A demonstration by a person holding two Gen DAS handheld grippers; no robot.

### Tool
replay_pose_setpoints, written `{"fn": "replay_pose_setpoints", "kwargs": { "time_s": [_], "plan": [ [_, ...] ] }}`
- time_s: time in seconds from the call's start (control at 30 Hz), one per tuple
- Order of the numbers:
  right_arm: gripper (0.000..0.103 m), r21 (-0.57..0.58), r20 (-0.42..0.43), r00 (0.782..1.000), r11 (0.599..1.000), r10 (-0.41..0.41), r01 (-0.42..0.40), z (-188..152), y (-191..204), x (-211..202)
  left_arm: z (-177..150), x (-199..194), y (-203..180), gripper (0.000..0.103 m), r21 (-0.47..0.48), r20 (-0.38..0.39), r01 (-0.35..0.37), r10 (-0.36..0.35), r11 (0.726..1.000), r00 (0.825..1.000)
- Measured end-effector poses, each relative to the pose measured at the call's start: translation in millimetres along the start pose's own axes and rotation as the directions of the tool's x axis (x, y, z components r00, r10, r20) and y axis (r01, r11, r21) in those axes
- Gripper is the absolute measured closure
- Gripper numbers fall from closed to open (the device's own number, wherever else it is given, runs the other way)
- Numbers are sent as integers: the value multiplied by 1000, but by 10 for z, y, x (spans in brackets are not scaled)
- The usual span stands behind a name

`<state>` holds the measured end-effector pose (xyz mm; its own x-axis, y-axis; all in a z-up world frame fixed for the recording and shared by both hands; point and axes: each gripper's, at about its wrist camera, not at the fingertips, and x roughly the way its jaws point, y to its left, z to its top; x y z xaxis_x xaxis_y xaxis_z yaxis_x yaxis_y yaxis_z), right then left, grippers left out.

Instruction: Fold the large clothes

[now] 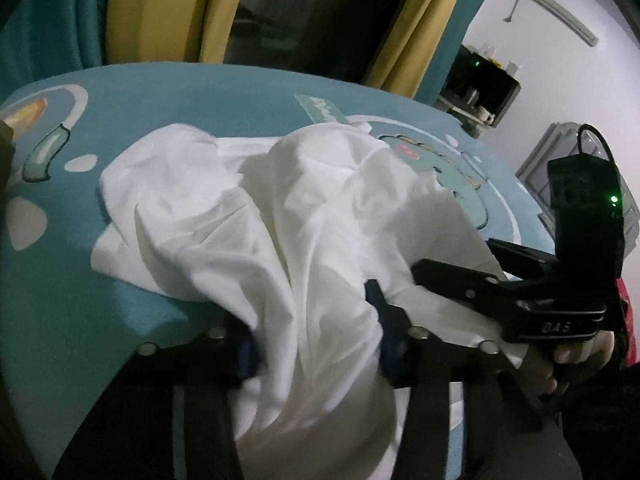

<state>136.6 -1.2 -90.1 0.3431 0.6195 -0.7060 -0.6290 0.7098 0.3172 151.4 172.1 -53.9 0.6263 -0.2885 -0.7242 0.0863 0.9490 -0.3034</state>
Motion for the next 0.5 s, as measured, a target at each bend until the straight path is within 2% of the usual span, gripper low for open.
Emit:
{"fn": "replay_pose_setpoints", "kwargs": {
  "time_s": [0.13, 0.23, 0.33, 0.5],
  "plan": [
    [60, 12, 14, 1000, 1000, 20, -20, -16, -19, -42, -15, -31, -77, 67, 10, 22, 4, -4, 1000, 1000],
    [71, -4, 34, 999, 1000, 18, -18, -4, 22, -90, 0, -63, -99, 69, 7, 35, 18, -18, 1000, 999],
    [76, -19, 56, 998, 1000, 26, -25, 16, 66, -158, 27, -130, -122, 71, 0, 58, 40, -40, 999, 998],
    [79, -48, 99, 994, 998, 41, -36, 65, 136, -316, 80, -298, -184, 75, 13, 108, 54, -55, 998, 993]
  ]
}}
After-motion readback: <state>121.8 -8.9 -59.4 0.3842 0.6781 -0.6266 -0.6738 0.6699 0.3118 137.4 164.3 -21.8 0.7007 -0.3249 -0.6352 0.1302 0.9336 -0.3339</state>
